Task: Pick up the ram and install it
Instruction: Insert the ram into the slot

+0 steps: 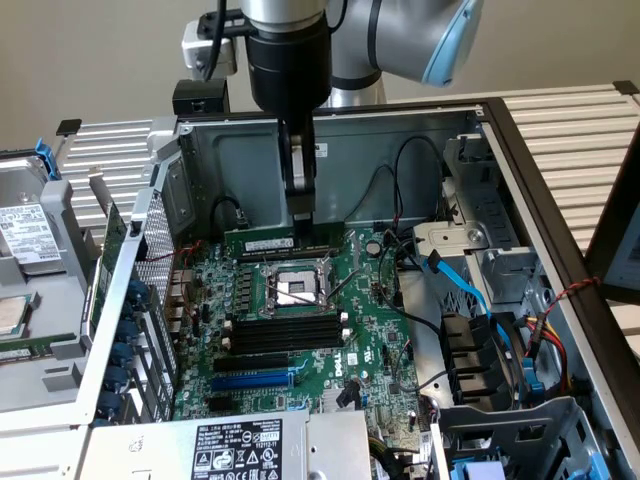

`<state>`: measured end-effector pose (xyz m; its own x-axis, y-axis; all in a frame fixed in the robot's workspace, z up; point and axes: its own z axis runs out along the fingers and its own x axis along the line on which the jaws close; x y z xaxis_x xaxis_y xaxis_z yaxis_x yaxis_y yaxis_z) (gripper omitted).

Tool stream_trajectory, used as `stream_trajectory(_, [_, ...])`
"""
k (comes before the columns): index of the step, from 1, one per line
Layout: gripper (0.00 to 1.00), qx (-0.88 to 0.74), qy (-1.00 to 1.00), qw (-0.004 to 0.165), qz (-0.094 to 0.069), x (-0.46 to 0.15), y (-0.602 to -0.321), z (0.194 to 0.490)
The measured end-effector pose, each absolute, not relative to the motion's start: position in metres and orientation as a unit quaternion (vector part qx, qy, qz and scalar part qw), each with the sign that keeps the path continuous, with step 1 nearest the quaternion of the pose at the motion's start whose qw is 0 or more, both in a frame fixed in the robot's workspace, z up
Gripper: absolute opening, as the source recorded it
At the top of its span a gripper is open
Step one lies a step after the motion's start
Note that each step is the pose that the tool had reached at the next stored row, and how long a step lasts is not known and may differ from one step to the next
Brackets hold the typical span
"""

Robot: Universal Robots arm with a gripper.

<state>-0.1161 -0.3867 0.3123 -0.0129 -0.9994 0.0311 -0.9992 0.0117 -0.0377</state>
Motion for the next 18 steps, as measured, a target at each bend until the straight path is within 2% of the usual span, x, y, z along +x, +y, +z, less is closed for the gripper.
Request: stream_trajectory(18, [0.12,-0.701,0.713,0.002,-0.025,-0.119,-0.390,0.297])
